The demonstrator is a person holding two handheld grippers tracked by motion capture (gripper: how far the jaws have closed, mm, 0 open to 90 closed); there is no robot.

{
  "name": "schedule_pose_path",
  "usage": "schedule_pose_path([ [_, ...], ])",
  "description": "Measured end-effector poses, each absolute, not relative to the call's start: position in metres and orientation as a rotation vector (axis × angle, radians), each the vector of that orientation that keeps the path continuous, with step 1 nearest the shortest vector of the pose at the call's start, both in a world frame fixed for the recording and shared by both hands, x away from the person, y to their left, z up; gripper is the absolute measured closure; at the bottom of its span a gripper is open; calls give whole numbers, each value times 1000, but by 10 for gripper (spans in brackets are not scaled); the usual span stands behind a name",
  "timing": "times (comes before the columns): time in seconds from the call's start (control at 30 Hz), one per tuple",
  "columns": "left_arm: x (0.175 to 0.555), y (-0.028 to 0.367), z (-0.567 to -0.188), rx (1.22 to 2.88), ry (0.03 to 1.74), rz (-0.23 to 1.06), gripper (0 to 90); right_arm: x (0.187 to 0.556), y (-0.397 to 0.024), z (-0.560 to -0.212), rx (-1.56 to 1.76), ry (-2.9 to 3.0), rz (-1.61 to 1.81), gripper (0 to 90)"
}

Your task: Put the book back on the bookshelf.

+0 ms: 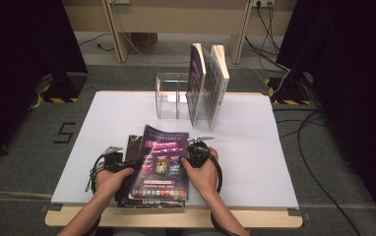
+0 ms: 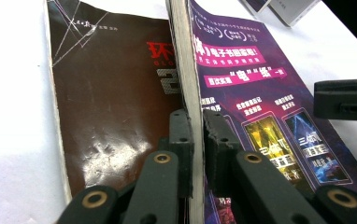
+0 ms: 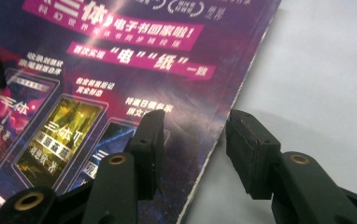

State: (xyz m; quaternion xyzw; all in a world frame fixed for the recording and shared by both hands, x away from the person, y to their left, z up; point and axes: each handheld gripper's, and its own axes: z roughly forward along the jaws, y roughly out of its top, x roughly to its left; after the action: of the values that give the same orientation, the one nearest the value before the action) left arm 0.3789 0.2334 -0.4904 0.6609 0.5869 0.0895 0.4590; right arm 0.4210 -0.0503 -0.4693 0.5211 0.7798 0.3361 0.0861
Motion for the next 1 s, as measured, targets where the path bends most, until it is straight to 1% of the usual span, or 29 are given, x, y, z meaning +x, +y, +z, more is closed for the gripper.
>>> schedule_pose_path([
  [0.2,378,235,-488,1671,1414,193,842,425,-57,-463,1550,2298,1009,567],
  [0.43,379,241,-489,1629,1437,98,843,426,-60,-462,1567,2294,1008,567],
  [0.6,380,241,-490,1622,1457,91,837,429,-59,-461,1564,2292,1000,565],
  [0.87,382,239,-490,1648,1459,104,825,457,-55,-461,1601,2286,988,549],
  [1.0,384,240,-490,1646,1464,98,815,473,-52,-467,1641,2304,974,540],
])
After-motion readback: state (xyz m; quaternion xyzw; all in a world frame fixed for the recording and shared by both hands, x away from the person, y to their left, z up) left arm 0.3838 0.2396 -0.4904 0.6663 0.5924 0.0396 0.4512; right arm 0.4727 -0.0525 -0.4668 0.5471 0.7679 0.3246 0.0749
